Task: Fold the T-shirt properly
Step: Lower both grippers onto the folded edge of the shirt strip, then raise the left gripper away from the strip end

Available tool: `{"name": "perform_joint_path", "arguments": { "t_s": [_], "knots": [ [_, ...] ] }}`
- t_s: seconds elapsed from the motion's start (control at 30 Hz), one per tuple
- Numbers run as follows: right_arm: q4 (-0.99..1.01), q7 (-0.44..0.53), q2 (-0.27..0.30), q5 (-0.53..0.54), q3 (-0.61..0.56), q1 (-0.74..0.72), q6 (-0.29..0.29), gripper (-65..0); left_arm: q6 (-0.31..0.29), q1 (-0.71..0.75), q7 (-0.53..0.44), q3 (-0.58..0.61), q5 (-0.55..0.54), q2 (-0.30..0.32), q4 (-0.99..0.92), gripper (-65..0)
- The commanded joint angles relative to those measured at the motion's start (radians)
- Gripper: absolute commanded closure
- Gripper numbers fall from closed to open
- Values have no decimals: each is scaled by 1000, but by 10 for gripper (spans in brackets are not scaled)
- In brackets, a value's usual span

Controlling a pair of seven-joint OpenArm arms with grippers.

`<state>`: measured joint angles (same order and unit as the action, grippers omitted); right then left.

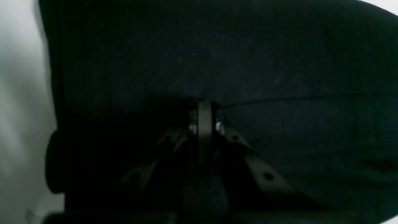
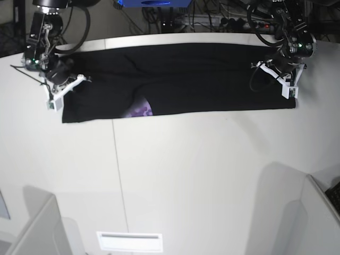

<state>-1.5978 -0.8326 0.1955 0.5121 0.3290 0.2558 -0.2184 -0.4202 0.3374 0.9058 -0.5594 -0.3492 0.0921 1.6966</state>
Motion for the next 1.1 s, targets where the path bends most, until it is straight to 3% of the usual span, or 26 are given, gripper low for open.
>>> {"name": "perform_joint_path", "arguments": {
  "t_s": [0.0,0.53,0.67,1.07],
  "knots": [
    [17,-6,8,-23,2,-2,6,0,1,-13,29,5,20,4,-17,0],
    [231,20,45,-25,2,-209,10,0,4,-242,2,8,20,30,-243,0],
    [242,20,38,-94,3,-252,9,0,4,-281,3,8,20,39,-264,0],
    [60,12,12,-135,6,-253,6,0,4,-281,5,-1,8,33,-60,0]
  ]
}}
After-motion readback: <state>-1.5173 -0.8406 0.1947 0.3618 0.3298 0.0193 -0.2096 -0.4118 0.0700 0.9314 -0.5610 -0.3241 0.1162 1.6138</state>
